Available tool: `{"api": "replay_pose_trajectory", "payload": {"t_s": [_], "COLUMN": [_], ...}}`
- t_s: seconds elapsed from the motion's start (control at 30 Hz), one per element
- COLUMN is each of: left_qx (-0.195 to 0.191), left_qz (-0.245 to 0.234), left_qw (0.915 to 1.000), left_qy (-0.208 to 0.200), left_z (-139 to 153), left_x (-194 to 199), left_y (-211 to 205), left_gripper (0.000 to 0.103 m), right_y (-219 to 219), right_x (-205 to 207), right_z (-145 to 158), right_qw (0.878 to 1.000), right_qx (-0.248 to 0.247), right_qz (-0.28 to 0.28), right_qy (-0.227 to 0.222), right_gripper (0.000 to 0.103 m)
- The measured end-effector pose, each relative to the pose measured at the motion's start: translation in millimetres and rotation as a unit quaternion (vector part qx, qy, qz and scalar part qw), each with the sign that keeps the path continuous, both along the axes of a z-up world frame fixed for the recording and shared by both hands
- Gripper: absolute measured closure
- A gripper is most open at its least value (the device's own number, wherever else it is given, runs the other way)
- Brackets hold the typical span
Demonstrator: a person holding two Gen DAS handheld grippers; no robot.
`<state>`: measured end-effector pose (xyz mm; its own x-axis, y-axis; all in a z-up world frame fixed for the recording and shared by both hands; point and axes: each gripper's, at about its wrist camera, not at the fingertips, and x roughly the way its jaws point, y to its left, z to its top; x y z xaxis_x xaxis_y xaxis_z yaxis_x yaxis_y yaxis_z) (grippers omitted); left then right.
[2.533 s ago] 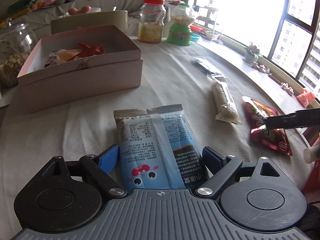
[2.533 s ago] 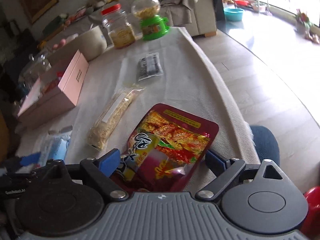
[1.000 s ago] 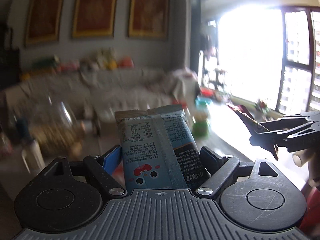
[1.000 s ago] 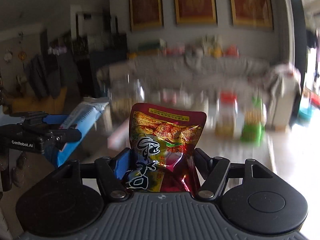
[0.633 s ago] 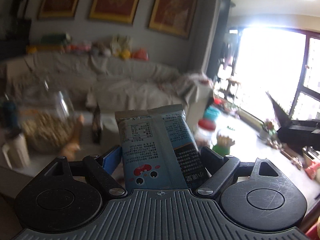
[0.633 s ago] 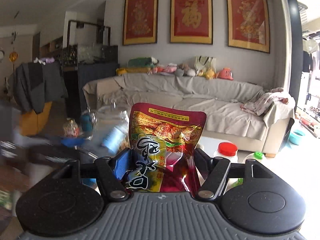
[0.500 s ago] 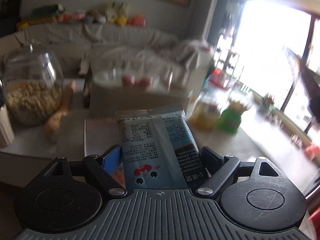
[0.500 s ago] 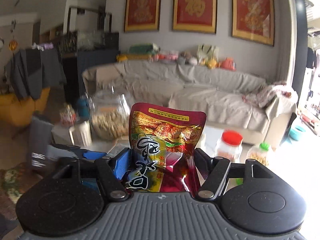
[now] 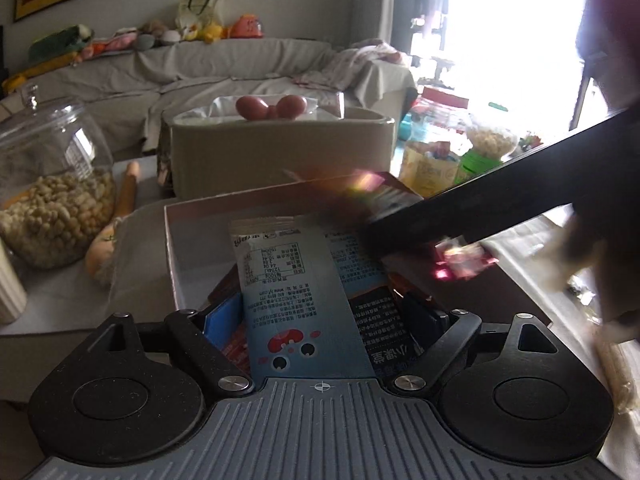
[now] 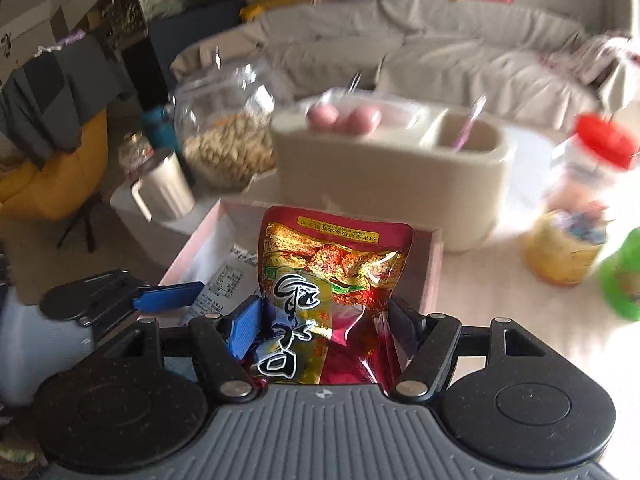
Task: Organize snacks
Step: 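Carry the red bag with the right tool while the left tool carries the blue packet into the pink box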
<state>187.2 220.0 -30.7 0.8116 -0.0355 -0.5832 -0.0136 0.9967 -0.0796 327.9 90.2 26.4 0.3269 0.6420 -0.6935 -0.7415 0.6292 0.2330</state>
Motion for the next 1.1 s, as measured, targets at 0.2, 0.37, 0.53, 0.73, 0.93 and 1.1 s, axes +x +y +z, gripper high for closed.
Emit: {"api": "replay_pose_trajectory", "payload": {"t_s": [0.2, 0.37, 0.53, 0.73, 0.93, 1.1], "left_qx": [-0.006, -0.036, -0.05, -0.054, -0.051, -0.002], "left_qz": [0.014, 0.023, 0.044, 0.007, -0.026, -0.018], "left_qw": [0.9998, 0.9975, 0.9946, 0.9949, 0.9962, 0.9996], "left_qy": [-0.015, -0.057, -0.08, -0.085, -0.067, -0.021], "left_z": [4, 26, 42, 50, 44, 32], "left_x": [-8, -27, -42, -41, -29, -43], "left_y": [7, 10, 2, -29, -64, -78], "left_gripper": [0.015, 0.015, 0.016, 0.016, 0.017, 0.023], "right_y": [28, 27, 1, -65, -97, -84], "right_x": [8, 9, 9, -12, 0, -1], "right_z": [-19, -23, -3, 25, 22, 0], "right_qw": [0.999, 0.999, 0.999, 0.998, 0.996, 0.998], "right_qx": [-0.014, -0.015, 0.03, 0.038, 0.079, 0.048], "right_qz": [0.003, 0.009, 0.011, -0.004, -0.034, -0.03], "right_qy": [0.041, 0.037, 0.043, -0.049, -0.003, 0.038], "right_gripper": [0.034, 0.023, 0.02, 0.017, 0.018, 0.027]}}
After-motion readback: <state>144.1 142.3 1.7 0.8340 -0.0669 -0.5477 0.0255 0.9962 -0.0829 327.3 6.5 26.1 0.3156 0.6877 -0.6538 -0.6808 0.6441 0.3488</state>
